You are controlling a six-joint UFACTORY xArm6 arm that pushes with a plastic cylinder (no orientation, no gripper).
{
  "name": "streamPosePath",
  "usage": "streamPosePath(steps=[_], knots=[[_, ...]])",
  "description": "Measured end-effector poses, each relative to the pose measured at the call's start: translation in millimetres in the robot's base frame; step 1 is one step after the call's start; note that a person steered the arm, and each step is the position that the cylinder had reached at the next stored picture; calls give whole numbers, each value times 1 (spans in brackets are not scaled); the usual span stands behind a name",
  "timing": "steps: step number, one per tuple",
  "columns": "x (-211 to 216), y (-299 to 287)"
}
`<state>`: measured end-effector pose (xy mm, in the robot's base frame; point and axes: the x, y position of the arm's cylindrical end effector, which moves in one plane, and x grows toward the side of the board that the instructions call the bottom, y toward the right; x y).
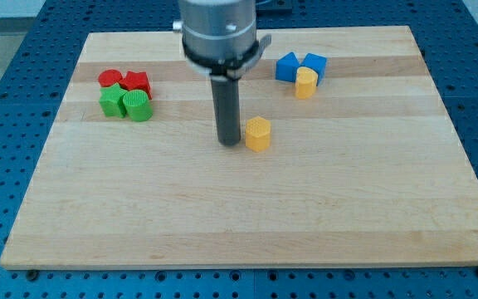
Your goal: Push the yellow hexagon towards the yellow heart
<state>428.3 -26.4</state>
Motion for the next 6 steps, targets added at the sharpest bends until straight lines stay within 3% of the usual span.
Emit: streamPosePath(steps=[1,3,4,5,6], knots=[[-32,15],[28,-24],[57,-14],[43,29],[-24,23]])
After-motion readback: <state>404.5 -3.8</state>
